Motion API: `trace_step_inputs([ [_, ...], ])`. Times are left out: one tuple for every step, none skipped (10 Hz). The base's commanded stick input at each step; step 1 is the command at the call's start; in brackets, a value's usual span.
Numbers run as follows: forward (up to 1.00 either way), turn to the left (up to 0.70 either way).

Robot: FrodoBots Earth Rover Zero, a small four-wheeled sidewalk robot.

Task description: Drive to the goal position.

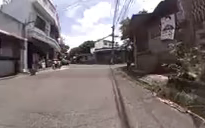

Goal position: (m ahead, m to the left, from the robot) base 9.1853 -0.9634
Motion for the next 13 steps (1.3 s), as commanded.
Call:
trace_step_inputs([
  [0.7, 0.35],
  [0.7, 0.05],
  [0.7, 0.0],
  [0.7, 0.0],
  [0.7, 0.0],
  [0.7, 0.0],
  [0.7, 0.0],
  [0.7, 0.0],
  [0.7, 0.0],
  [0.7, 0.0],
  [0.7, 0.0],
  [0.7, 0.0],
  [0.7, -0.05],
])
